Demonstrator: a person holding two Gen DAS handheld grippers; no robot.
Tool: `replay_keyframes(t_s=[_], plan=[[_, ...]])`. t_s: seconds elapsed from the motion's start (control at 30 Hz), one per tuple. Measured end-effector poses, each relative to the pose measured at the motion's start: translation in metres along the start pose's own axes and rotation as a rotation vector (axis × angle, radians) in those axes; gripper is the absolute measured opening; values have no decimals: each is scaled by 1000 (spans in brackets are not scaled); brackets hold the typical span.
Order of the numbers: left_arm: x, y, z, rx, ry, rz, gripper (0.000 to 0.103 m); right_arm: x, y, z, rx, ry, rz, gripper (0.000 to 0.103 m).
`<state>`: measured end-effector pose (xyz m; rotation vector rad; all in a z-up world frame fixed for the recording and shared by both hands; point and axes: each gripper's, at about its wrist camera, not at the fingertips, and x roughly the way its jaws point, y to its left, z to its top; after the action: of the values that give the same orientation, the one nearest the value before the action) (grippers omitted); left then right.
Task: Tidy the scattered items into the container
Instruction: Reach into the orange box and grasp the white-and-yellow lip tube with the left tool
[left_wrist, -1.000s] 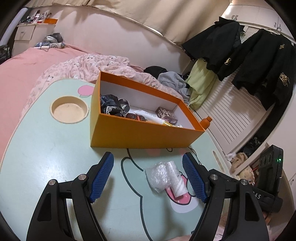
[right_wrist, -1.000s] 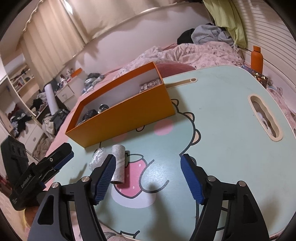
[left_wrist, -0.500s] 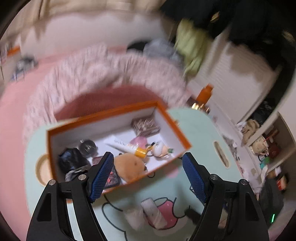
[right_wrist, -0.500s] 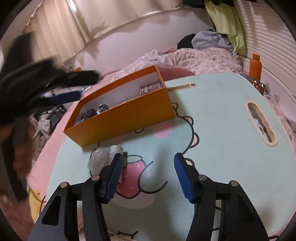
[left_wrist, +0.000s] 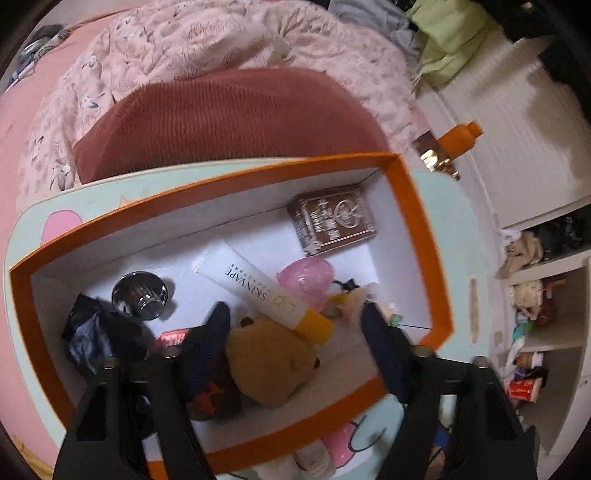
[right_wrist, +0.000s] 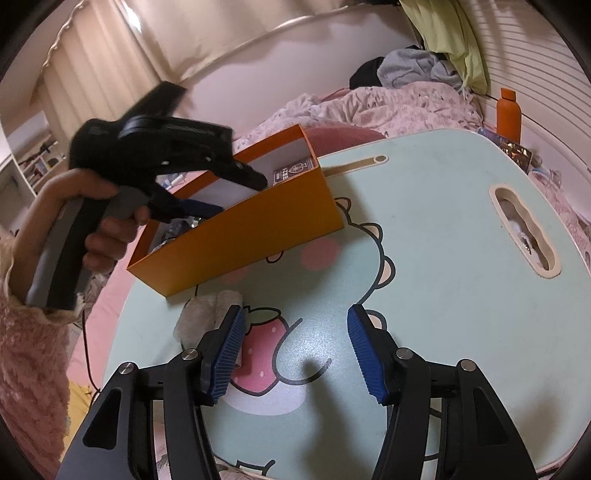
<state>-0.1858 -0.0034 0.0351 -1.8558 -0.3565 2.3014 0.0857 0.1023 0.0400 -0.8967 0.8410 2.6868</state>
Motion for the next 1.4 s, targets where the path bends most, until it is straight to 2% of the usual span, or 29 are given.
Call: replay_keyframes(t_s=[0.07, 0.13, 0.27, 0.5, 0.6, 0.7, 0.8, 0.87, 0.93, 1.03, 1.2, 1.37, 1.4], plan=[[10, -2, 2, 13, 26, 32, 51, 1, 0, 0, 3, 0, 0, 58], [8, -3, 3, 13, 10, 38, 50, 1, 0, 0, 4, -1, 0, 58], [3, 3, -2, 6, -34, -18, 43, 1, 0, 0, 6, 0, 2, 58], [-35, 8, -15, 43, -181, -80, 33, 1, -2, -2, 10, 4, 4, 58], [-58, 3, -19, 95, -253, -75, 19, 2, -2, -2, 11, 7, 4, 58], [-62, 3, -16, 104, -254, -64, 19, 1, -1, -2, 12, 7, 3, 58], [-48, 10, -6, 69, -192, -56, 19, 2, -1, -2, 12, 7, 4, 58], [-38, 22, 0, -18, -150, -69, 26, 1, -2, -3, 14, 8, 6, 59], [-35, 31, 3, -80, -145, -91, 44, 1, -2, -3, 18, 8, 7, 59], [-31, 38, 6, -118, -128, -76, 53, 2, -3, -3, 22, 12, 10, 59], [-26, 32, 9, -89, -106, -22, 53, 2, -3, -3, 23, 15, 11, 59], [-5, 13, 20, 47, -56, 109, 53, 3, -3, -3, 27, 20, 13, 60], [0, 12, 22, 61, -44, 137, 50, 3, -3, -3, 28, 20, 13, 60]])
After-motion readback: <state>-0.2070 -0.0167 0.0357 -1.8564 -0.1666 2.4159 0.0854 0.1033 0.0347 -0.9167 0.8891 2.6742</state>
